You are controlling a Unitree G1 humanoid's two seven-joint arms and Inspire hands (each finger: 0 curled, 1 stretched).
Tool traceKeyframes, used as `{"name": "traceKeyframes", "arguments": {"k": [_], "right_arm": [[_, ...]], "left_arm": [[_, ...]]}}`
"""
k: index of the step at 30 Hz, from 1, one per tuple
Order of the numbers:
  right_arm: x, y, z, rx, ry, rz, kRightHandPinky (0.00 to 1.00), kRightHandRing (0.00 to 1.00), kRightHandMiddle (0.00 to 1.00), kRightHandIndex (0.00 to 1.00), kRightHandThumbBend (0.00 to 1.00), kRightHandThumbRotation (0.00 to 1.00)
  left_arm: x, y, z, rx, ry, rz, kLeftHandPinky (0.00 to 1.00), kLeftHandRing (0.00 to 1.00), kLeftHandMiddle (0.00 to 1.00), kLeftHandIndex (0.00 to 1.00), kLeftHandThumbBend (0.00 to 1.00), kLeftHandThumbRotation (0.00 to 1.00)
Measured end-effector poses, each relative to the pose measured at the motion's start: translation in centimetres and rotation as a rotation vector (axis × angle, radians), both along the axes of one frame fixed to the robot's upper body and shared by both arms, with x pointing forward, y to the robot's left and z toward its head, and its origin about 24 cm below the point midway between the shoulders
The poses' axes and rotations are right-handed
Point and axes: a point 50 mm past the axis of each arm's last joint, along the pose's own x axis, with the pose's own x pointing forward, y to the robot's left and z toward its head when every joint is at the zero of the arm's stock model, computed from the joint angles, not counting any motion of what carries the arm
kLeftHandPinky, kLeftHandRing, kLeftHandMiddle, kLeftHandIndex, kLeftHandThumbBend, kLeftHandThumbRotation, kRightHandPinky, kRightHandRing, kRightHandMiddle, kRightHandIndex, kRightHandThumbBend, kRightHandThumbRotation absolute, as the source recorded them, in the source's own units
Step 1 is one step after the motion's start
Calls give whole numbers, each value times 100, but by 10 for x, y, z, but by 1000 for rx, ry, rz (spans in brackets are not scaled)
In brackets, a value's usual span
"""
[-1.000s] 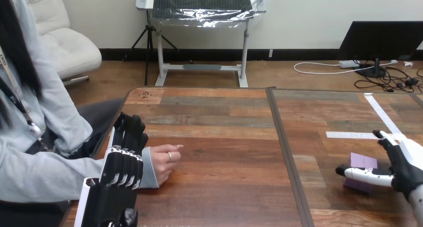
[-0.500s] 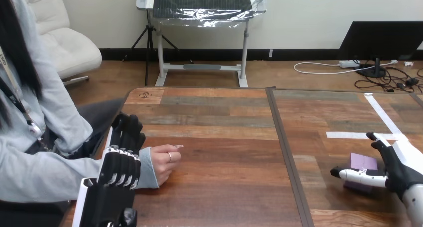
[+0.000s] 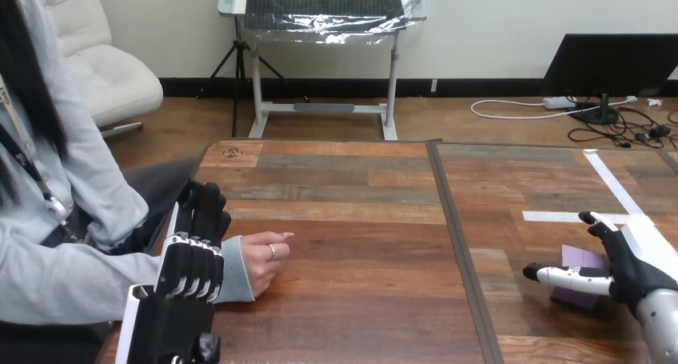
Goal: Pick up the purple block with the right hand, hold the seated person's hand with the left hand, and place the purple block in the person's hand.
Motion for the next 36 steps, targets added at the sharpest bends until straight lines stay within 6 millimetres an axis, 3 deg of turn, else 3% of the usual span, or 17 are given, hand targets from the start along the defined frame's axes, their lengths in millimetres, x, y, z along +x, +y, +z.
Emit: {"name": "traceKeyframes", "arguments": {"k": [6, 8, 10, 11, 15, 18, 23, 27, 36], "right_arm": [[3, 2, 1, -18, 6, -2, 69, 77, 79, 89, 100, 45], [4, 2, 1, -28, 6, -5, 56, 62, 64, 86, 100, 43], [4, 3, 1, -39, 3, -7, 53, 58, 61, 85, 100, 42], [5, 3, 1, -43, 1, -8, 45, 48, 51, 83, 100, 39], [6, 4, 2, -57, -8, -16, 32, 36, 41, 79, 100, 31], [7, 4, 2, -68, -15, -23, 32, 41, 49, 75, 99, 20], [9, 4, 4, -86, -28, -30, 45, 54, 59, 67, 98, 7], [10, 5, 4, -100, -31, -33, 50, 56, 60, 62, 97, 2], [12, 7, 5, -98, -30, -40, 49, 53, 56, 54, 93, 0]], "left_arm": [[0, 0, 0, -1, 0, 3, 100, 100, 99, 98, 100, 72], [0, 0, 0, 1, -2, 5, 100, 100, 99, 98, 100, 72], [0, 0, 0, 2, -4, 6, 100, 100, 99, 98, 100, 72], [0, 0, 0, 3, -5, 7, 100, 100, 99, 98, 100, 72], [0, 0, 1, 3, -6, 7, 100, 100, 99, 98, 100, 71], [0, 0, 1, 3, -6, 6, 100, 100, 98, 98, 100, 71], [0, 0, 1, 3, -6, 5, 100, 100, 98, 98, 100, 71], [0, 0, 0, 3, -5, 4, 100, 100, 98, 98, 100, 71], [-2, -1, 0, 3, -1, 4, 100, 100, 99, 98, 100, 71]]}}
